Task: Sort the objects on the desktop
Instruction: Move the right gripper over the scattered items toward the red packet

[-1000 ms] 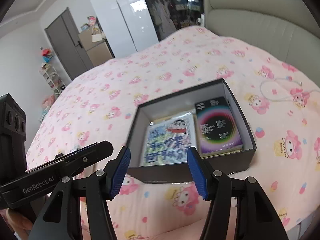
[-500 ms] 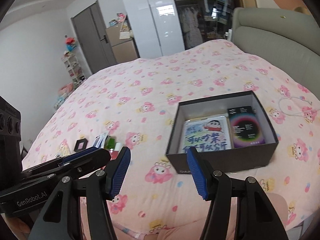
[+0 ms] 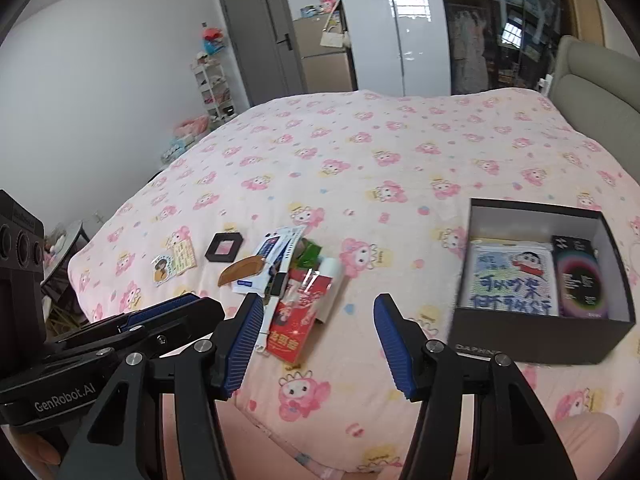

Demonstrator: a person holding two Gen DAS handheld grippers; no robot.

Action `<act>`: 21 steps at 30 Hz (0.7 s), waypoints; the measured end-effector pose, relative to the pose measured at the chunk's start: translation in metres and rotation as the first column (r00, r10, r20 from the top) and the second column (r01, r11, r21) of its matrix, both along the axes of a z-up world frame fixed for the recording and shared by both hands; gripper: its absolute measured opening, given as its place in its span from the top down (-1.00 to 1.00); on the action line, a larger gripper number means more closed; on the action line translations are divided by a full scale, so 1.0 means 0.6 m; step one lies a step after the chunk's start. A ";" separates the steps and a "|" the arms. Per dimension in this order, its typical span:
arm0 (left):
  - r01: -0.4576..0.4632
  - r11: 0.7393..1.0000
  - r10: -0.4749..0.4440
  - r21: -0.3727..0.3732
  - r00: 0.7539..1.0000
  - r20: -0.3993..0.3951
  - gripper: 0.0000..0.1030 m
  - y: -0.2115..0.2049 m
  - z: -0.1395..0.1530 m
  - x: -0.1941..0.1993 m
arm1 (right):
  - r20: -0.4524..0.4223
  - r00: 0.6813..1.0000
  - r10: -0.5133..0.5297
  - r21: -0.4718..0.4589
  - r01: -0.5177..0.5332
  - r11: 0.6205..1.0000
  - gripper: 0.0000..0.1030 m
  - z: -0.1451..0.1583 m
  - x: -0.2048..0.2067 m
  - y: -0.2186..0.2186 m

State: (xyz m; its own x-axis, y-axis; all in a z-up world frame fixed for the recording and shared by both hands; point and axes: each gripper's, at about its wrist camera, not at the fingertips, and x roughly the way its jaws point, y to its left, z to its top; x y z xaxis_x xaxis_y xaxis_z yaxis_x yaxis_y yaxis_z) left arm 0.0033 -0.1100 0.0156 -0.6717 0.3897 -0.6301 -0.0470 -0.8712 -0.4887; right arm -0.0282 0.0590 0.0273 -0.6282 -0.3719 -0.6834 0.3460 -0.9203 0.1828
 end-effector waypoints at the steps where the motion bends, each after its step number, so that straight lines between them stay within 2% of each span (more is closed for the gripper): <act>1: -0.008 1.000 0.008 0.007 1.000 0.011 0.32 -0.008 -0.008 -0.003 | 0.009 1.000 0.010 0.003 -0.010 1.000 -0.07 -0.007 -0.005 -0.009; 3: -0.022 0.999 0.021 0.030 0.999 0.034 0.32 -0.022 -0.026 -0.010 | 0.024 0.999 0.023 0.004 -0.023 1.000 -0.07 -0.021 -0.014 -0.023; 6: -0.053 0.993 0.044 0.107 0.995 0.088 0.32 -0.043 -0.063 -0.037 | 0.048 0.998 0.036 0.012 -0.037 0.999 -0.07 -0.043 -0.030 -0.039; 10: -0.110 0.984 0.088 0.139 0.984 0.154 0.32 -0.055 -0.118 -0.085 | 0.041 0.998 0.045 0.039 -0.046 0.998 -0.07 -0.084 -0.057 -0.039; 13: -0.162 0.973 0.116 0.165 0.959 0.260 0.32 -0.068 -0.181 -0.137 | 0.110 0.994 0.019 0.049 -0.024 0.998 -0.07 -0.129 -0.083 -0.031; 17: -0.202 0.944 0.082 0.261 0.910 0.406 0.32 -0.082 -0.261 -0.199 | 0.194 0.980 0.036 0.057 -0.048 0.997 -0.07 -0.185 -0.108 -0.038; 19: -0.209 0.939 0.073 0.272 0.897 0.437 0.32 -0.083 -0.281 -0.215 | 0.243 0.969 0.049 0.063 -0.066 0.996 -0.07 -0.213 -0.118 -0.051; 21: -0.234 0.941 0.096 0.245 0.877 0.470 0.32 -0.086 -0.298 -0.220 | 0.289 0.955 0.062 0.055 -0.081 0.995 -0.07 -0.238 -0.128 -0.066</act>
State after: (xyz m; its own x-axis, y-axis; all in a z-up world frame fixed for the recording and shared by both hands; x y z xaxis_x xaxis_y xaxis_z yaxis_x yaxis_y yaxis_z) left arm -0.1284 -0.1619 -0.1635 -0.4166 0.5065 -0.7549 0.3677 -0.6655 -0.6495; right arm -0.1050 0.0196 -0.1158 -0.3754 -0.3573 -0.8552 0.3533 -0.9082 0.2243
